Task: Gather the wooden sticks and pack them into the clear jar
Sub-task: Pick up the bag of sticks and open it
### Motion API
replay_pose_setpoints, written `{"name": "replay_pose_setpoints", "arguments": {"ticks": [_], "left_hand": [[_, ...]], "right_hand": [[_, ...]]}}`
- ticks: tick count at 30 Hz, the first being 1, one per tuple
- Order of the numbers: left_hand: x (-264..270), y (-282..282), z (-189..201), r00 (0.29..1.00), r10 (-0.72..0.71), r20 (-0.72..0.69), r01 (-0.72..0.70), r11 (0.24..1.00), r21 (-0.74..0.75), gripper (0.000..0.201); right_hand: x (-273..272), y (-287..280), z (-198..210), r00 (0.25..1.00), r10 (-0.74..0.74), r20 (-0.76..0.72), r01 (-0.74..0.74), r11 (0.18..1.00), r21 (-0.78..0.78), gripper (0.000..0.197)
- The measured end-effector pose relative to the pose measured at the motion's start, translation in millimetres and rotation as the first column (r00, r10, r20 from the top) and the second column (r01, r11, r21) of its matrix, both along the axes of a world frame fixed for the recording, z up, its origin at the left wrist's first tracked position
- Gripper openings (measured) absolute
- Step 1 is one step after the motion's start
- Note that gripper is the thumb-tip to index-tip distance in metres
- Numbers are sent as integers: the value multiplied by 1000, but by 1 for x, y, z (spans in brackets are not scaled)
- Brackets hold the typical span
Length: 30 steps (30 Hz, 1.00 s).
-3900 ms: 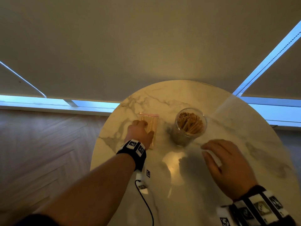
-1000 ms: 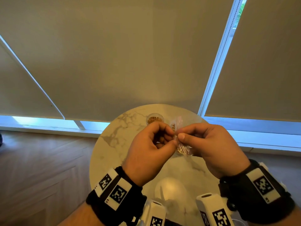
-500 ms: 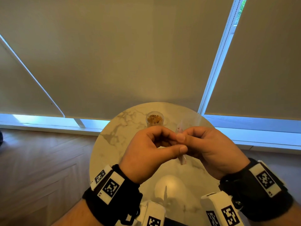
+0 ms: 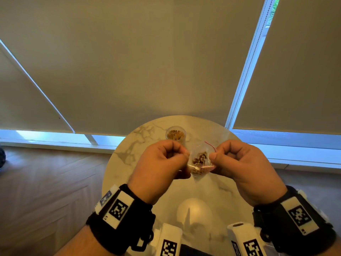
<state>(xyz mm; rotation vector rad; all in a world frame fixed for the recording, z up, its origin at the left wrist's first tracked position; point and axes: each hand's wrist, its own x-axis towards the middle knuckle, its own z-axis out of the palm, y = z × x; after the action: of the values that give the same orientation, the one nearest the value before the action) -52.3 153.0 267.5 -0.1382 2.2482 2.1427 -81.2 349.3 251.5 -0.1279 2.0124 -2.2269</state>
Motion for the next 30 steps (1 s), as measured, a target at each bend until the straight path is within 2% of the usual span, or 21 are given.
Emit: {"name": "replay_pose_setpoints", "arguments": {"ticks": [3,5,7,10,12,14,16,18,20,21,22,24,25,26,27,28,29,30], "left_hand": [[1,3,4,989,-32,-143,-11,958,-287,23],[0,4,9,984,-28,-179,-34,943,-332,21],[-5,3,13,984,-38,-173,-22,943,-332,19],[-10,3,22,986,-107,-129,62,949,-309,21],[-13,6,28,986,-149,-79,127,963,-239,22],[-16,10,33,980,-196,-44,188,972,-144,27],[-19,15,33,968,-249,-8,249,967,-50,34],[-22,18,31,959,-281,24,280,959,40,27],[-26,19,25,964,-266,14,263,957,124,22],[-27,19,21,970,-242,-12,240,954,181,24],[-27,20,18,975,-219,-39,222,943,249,35],[-27,24,9,973,-217,-77,230,919,319,81],[-27,28,6,961,-262,-92,277,904,326,104],[-25,34,4,938,-328,-115,348,878,328,117],[-22,43,5,917,-373,-143,400,860,317,122],[-18,53,7,912,-376,-163,408,866,289,118],[-16,62,9,923,-345,-173,379,893,242,103],[-15,70,11,942,-275,-191,310,933,184,79]], "right_hand": [[-3,4,-7,997,-38,-63,44,993,106,19],[-3,10,-11,991,-55,-118,67,993,99,24],[-1,20,-15,989,-24,-147,29,999,29,26],[1,34,-26,979,65,-194,-65,998,7,61],[2,36,-30,950,216,-224,-198,975,100,82],[4,33,-32,905,377,-200,-321,910,262,104],[7,26,-30,865,491,-102,-427,827,366,95],[9,22,-32,846,533,-19,-479,775,413,69],[9,21,-35,842,540,-1,-503,785,362,38],[9,20,-35,852,524,14,-505,812,292,22],[9,22,-34,861,508,27,-501,837,220,10],[8,24,-31,877,478,45,-479,868,130,13],[8,24,-29,880,474,43,-475,871,121,16],[9,24,-27,881,473,28,-472,872,128,17],[10,24,-24,882,471,13,-468,874,130,15],[11,22,-22,884,467,3,-464,879,110,12],[12,21,-20,888,461,0,-459,885,82,15],[12,21,-20,887,461,9,-461,886,52,23]]}}
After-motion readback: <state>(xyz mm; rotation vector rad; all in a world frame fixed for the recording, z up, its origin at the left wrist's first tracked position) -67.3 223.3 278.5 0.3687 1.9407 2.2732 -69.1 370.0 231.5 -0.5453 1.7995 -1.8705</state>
